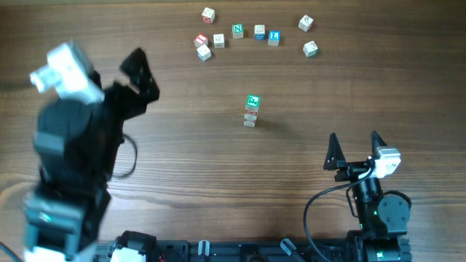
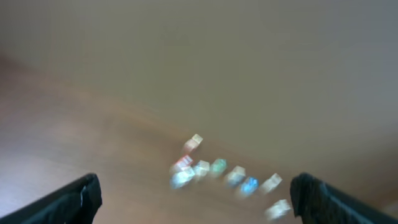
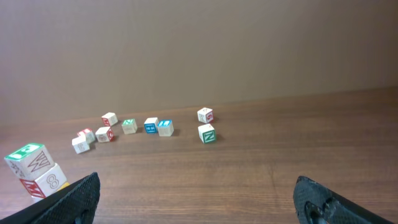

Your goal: Form a tower

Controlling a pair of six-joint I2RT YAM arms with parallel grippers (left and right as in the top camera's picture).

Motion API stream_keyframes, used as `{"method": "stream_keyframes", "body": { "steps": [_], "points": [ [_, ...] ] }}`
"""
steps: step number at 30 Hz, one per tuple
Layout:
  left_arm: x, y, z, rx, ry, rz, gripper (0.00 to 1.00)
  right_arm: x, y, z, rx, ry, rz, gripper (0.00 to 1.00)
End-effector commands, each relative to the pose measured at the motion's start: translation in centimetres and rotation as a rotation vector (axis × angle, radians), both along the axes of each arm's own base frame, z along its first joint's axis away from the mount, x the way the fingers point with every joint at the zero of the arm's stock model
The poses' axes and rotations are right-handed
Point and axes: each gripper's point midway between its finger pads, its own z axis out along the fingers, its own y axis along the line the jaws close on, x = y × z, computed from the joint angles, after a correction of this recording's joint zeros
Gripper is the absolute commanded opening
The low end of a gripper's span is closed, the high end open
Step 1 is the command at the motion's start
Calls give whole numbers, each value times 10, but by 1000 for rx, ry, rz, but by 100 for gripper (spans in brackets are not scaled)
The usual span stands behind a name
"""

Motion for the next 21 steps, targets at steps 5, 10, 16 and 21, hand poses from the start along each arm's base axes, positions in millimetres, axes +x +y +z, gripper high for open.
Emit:
{"method": "stream_keyframes", "body": {
  "steps": [5, 10, 16, 21],
  "points": [
    [-38, 18, -156, 168, -128, -99, 100, 0, 1, 1, 13, -4, 7, 100],
    [-45, 45, -206, 181, -135, 18, 100, 0, 1, 1, 13, -4, 7, 100],
    [-51, 67, -234, 219, -126, 141, 100, 0, 1, 1, 14, -4, 7, 100],
    [-55, 73, -241, 241, -92, 158, 100, 0, 1, 1, 14, -4, 7, 100]
  ]
}}
